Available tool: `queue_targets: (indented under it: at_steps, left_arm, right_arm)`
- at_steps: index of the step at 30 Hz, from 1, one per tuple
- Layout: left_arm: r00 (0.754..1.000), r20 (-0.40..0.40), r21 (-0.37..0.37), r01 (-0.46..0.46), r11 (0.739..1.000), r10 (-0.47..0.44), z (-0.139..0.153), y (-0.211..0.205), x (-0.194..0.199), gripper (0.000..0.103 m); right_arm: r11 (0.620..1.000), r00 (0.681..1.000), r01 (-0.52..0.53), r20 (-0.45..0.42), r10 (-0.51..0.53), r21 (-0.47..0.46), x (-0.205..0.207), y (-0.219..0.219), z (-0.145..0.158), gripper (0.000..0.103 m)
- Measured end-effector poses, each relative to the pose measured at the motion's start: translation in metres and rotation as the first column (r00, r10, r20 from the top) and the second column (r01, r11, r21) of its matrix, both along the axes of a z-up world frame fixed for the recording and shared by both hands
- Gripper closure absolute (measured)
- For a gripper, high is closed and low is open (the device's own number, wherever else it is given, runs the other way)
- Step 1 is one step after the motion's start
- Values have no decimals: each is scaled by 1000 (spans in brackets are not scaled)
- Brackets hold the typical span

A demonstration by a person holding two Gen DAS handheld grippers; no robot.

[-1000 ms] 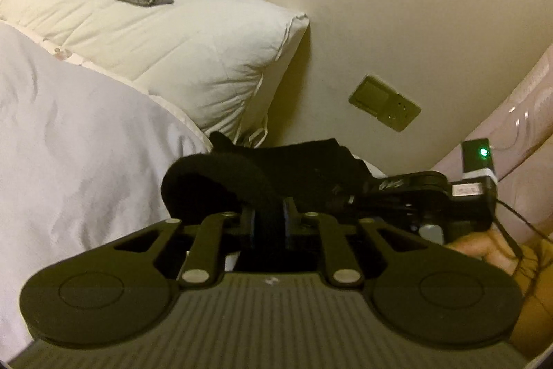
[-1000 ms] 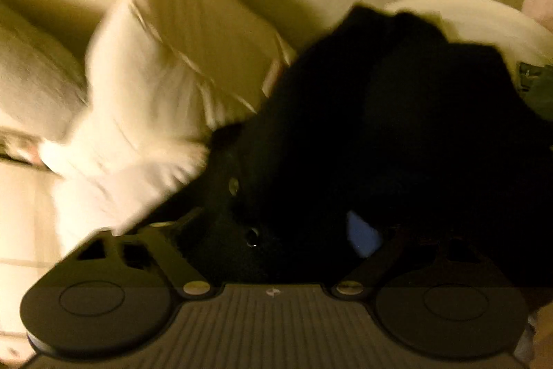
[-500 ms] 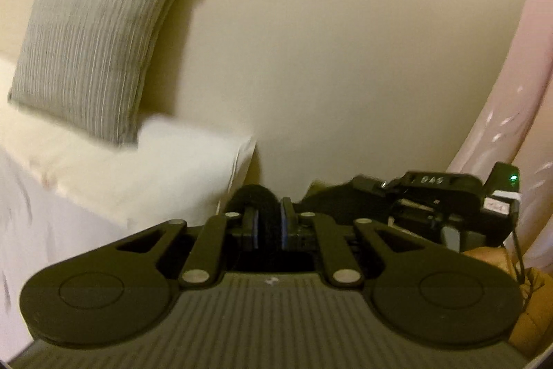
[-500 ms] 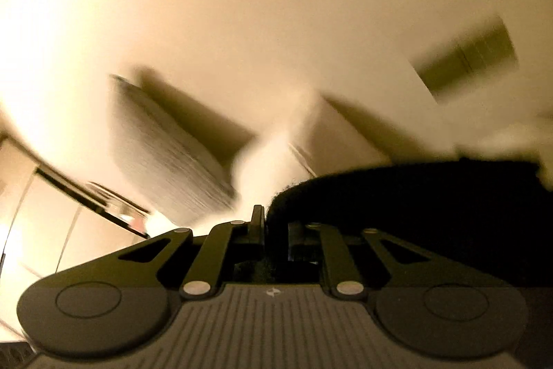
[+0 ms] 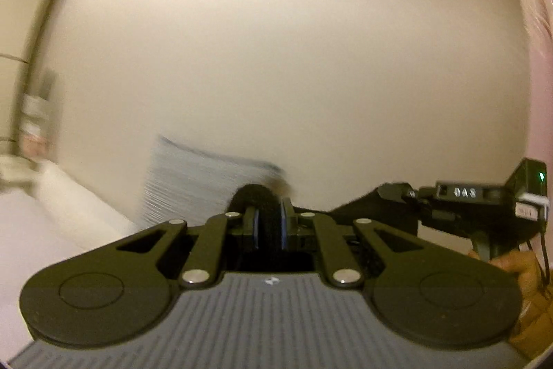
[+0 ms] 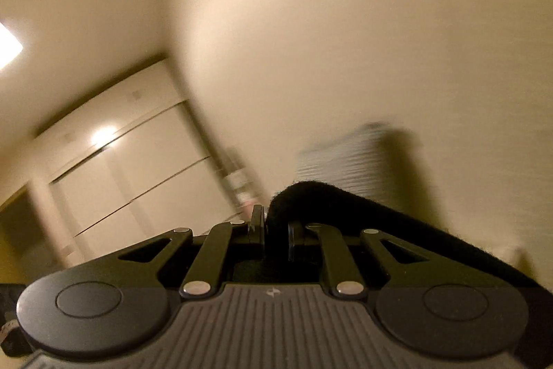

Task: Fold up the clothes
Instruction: 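Lift the black garment with both grippers and carry it over the bed, then lower the black garment onto the duvet and open both grippers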

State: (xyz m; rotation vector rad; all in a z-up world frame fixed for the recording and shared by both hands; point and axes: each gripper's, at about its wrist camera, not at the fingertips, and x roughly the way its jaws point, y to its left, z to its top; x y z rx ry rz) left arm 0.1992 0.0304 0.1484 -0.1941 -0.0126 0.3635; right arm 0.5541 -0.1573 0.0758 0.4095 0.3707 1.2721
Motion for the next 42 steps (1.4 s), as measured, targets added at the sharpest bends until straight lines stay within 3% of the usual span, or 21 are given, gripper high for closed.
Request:
queue_targets:
  at_steps: [3, 5, 8, 12, 15, 18, 22, 26, 31, 32, 33, 34, 35, 37, 39, 41, 42]
  left_arm:
    - [989, 44, 38, -143, 989, 142, 22, 9, -60, 95]
    - [968, 64, 69, -249, 966, 244, 36, 14, -100, 95]
    - [918, 67, 96, -396, 913, 391, 54, 21, -161, 95]
    - [832, 38, 95, -555, 826, 554, 64, 38, -241, 95]
    - [781, -3, 105, -621, 777, 624, 57, 64, -294, 94]
    - [736, -83, 88, -666, 741, 672, 45, 105, -346, 94]
    - [699, -210, 28, -695, 719, 684, 23, 171, -405, 95]
    - [663, -313, 19, -711, 703, 680, 11, 228, -447, 95]
    - [678, -369, 11, -681, 732, 636, -5, 268, -477, 92]
    - [671, -407, -5, -680, 733, 620, -17, 279, -475, 91]
    - [661, -459, -43, -684, 728, 594, -32, 292, -474, 91]
    - [648, -509, -79, -690, 719, 566, -48, 305, -475, 90]
    - [620, -560, -105, -710, 696, 549, -72, 314, -480, 90]
    - [543, -663, -138, -765, 629, 516, -119, 319, -494, 84]
    - [444, -733, -107, -823, 558, 515, -161, 308, -516, 84]
    - [356, -789, -69, -861, 504, 500, -191, 292, -533, 84]
    - [344, -804, -88, -876, 475, 485, -203, 281, -540, 84]
  right_arm:
    - [988, 989, -145, 38, 143, 46, -32, 47, 16, 90]
    - [966, 969, -246, 51, 243, 74, -65, 71, 36, 90]
    - [917, 920, -389, 83, 382, 93, -113, 117, 68, 90]
    - [832, 837, -547, 59, 544, 98, -191, 160, 113, 90]
    - [790, 794, -608, 58, 605, 83, -261, 201, 118, 90]
    - [767, 768, -640, 1, 640, 46, -326, 262, 97, 90]
    - [762, 764, -645, -53, 643, -62, -402, 298, 73, 90]
    - [744, 762, -647, -107, 639, -168, -477, 335, 49, 90]
    - [704, 761, -646, -173, 625, -297, -571, 380, 19, 88]
    - [693, 761, -645, -185, 622, -322, -589, 390, 13, 78]
    - [671, 752, -654, -207, 625, -349, -605, 397, 5, 73]
    - [614, 718, -690, -252, 649, -382, -614, 402, -8, 63]
    - [554, 681, -724, -299, 668, -411, -622, 407, -21, 52]
    - [423, 605, -782, -394, 692, -457, -638, 417, -47, 46]
    - [292, 529, -826, -487, 695, -482, -652, 425, -73, 46]
    - [223, 488, -851, -557, 672, -475, -650, 426, -94, 43]
    - [204, 493, -846, -575, 654, -493, -648, 425, -104, 43]
